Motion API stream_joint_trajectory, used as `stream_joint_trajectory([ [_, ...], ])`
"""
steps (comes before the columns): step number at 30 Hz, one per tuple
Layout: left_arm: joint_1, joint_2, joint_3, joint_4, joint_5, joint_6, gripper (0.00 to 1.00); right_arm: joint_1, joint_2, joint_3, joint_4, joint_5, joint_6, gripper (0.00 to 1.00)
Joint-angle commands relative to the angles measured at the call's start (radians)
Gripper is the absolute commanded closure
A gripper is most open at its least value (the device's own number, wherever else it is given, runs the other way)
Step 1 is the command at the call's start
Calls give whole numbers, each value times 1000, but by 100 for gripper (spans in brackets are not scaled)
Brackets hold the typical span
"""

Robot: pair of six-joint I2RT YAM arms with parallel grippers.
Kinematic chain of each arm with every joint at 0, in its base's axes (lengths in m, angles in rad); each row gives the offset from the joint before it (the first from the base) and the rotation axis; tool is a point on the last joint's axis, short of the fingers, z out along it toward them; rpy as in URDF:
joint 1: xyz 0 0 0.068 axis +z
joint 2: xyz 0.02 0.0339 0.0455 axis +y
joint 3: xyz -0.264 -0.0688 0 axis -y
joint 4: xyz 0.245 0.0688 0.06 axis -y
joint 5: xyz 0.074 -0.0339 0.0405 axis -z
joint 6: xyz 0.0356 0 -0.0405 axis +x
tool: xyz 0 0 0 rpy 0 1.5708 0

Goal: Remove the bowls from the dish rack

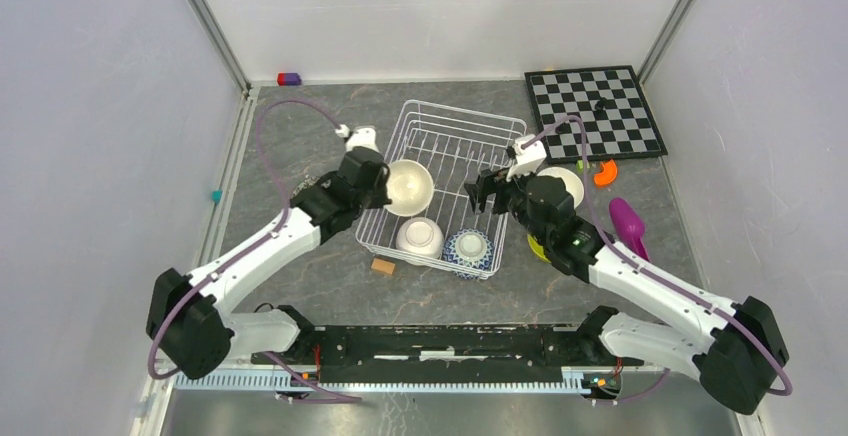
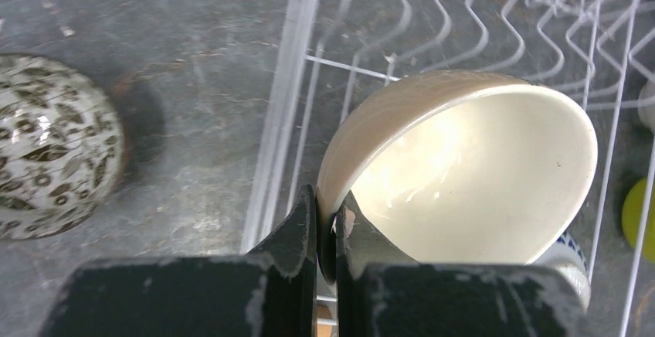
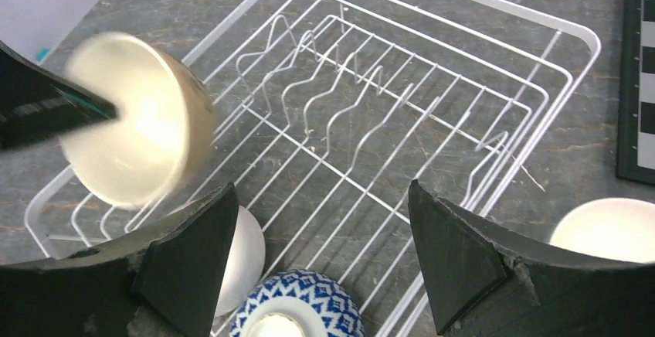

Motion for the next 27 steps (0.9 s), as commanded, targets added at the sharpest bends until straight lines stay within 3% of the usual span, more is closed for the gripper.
stream_joint_trajectory([
  [1,157,-137,-3,34,19,-116,98,-4,-58,-60,59,54,-44,14],
  [4,296,-193,-13,25,94,-196,98,-4,-91,-99,77,63,-52,14],
  [8,378,-172,94,-84,26,-215,98,-4,-122,-132,91,63,-66,14],
  [13,436,-5,288,-191,24,-220,98,-5,-177,-178,101,64,-82,15],
  [19,490,198,436,-166,102,-292,98,-4,-281,-242,89,61,-91,15],
  [27,531,482,625,-181,95,-292,98,-5,-472,-325,54,67,-127,15],
])
